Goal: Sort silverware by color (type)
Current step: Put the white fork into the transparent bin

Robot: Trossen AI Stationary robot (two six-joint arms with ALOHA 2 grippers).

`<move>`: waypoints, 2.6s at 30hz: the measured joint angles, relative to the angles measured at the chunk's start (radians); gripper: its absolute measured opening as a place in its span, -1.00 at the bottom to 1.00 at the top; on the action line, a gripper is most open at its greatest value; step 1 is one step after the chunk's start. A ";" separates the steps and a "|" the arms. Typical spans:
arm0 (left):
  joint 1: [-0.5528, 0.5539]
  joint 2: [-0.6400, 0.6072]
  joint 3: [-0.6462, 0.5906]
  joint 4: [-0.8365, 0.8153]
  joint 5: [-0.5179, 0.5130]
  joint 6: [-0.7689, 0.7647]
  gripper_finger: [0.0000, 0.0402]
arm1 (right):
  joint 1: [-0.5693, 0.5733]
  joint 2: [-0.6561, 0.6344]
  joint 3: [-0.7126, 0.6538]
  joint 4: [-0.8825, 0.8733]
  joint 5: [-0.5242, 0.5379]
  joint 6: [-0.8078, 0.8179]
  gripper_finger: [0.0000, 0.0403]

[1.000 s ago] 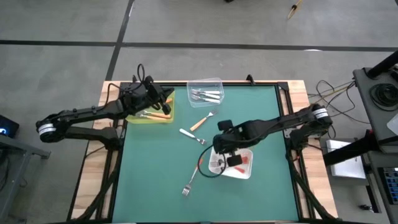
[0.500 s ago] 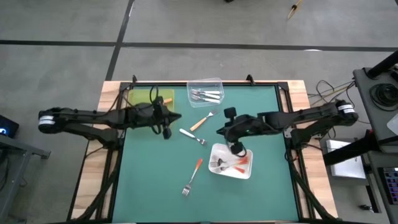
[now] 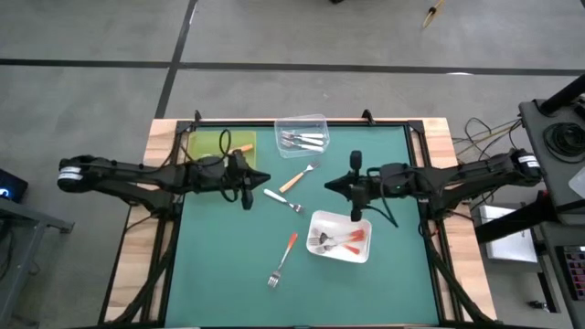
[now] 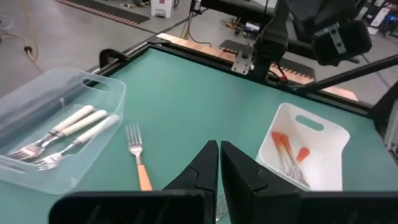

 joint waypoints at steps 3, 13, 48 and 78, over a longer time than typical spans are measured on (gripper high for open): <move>-0.012 0.038 0.000 0.004 0.000 -0.003 -1.00 | 0.000 -0.031 -0.012 -0.003 0.001 -0.001 -0.95; -0.015 0.262 0.079 -0.052 0.009 0.031 -0.95 | -0.006 -0.072 -0.023 -0.021 0.001 -0.021 -0.95; 0.012 0.751 0.326 -0.381 0.027 0.309 -0.24 | -0.040 -0.056 -0.023 -0.051 0.002 0.009 -0.95; -0.080 0.546 0.305 -0.401 -0.139 0.190 -0.99 | -0.040 -0.051 -0.023 -0.058 0.001 0.076 -0.95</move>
